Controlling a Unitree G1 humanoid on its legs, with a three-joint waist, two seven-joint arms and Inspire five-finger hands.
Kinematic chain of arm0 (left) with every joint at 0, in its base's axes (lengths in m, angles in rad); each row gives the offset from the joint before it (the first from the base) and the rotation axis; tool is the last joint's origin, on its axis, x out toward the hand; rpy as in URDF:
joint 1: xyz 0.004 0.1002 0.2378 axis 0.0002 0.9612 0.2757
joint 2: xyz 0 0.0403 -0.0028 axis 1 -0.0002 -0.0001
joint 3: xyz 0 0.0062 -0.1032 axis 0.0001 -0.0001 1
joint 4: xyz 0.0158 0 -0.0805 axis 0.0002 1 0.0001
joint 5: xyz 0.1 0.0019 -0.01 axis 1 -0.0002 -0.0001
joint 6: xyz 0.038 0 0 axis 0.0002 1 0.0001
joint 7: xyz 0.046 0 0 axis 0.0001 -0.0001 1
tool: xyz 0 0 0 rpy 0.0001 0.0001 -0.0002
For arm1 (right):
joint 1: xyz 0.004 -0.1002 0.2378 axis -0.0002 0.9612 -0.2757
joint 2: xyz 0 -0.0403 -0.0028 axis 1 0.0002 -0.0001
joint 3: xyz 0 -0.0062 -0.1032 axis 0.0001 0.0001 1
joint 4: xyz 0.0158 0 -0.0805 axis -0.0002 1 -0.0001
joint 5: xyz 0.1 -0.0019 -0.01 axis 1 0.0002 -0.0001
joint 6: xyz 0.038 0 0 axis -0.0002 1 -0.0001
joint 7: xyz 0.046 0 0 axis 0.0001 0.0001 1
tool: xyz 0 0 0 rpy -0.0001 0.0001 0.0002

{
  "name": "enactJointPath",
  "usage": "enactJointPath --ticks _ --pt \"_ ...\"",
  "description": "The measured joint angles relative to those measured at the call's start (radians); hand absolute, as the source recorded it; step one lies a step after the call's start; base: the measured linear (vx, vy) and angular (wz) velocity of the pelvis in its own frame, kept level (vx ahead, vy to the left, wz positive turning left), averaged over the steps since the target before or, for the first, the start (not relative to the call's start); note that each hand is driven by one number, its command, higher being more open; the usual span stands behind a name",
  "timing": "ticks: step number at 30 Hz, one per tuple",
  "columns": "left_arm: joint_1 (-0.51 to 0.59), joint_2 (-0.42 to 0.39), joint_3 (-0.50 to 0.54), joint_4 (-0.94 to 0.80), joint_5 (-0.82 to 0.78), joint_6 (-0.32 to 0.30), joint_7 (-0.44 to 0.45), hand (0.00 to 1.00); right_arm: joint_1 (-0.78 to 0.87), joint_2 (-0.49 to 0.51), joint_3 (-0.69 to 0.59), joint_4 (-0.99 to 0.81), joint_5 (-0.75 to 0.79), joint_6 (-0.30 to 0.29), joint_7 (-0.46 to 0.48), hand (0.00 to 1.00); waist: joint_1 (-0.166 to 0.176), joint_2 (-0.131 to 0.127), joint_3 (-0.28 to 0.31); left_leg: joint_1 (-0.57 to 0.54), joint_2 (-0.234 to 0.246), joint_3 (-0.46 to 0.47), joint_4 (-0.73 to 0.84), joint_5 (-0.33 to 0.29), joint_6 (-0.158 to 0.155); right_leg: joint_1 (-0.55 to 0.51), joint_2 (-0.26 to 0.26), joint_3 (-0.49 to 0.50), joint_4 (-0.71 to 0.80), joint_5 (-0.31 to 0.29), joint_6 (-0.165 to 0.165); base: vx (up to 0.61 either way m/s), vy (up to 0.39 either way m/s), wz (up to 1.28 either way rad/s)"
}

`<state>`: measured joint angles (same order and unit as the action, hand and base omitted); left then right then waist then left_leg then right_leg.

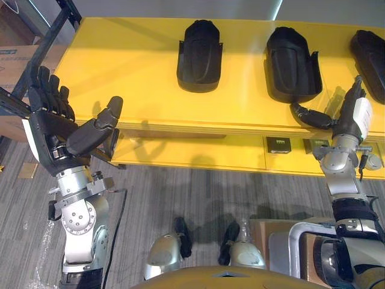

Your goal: Walk over and take three plastic housings, then place them on the shelf

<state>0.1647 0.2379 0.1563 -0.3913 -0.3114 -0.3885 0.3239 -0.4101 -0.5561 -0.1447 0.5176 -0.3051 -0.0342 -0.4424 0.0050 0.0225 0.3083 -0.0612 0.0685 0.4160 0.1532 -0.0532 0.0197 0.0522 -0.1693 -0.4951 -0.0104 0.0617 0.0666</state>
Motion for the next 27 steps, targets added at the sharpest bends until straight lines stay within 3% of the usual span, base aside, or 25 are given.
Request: enactJointPath --ticks 5,27 --pt "0.0 0.0 0.0 0.0 0.0 0.0 -0.002 1.0 0.0 -0.047 0.01 0.015 0.018 0.001 -0.001 1.0 0.01 0.005 0.003 0.0 -0.005 -0.006 -0.004 0.003 0.004 0.0 -0.003 -0.006 0.007 0.0 0.0 -0.02 0.028 0.04" --pt "0.002 0.007 0.0 0.0 -0.005 0.0 -0.025 1.0 0.0 -0.048 0.01 0.025 0.04 0.002 -0.006 1.0 0.019 0.012 0.007 0.019 -0.018 -0.015 -0.056 0.039 0.004 0.002 -0.009 -0.019 0.009 0.0 0.0 -0.01 0.008 0.02"
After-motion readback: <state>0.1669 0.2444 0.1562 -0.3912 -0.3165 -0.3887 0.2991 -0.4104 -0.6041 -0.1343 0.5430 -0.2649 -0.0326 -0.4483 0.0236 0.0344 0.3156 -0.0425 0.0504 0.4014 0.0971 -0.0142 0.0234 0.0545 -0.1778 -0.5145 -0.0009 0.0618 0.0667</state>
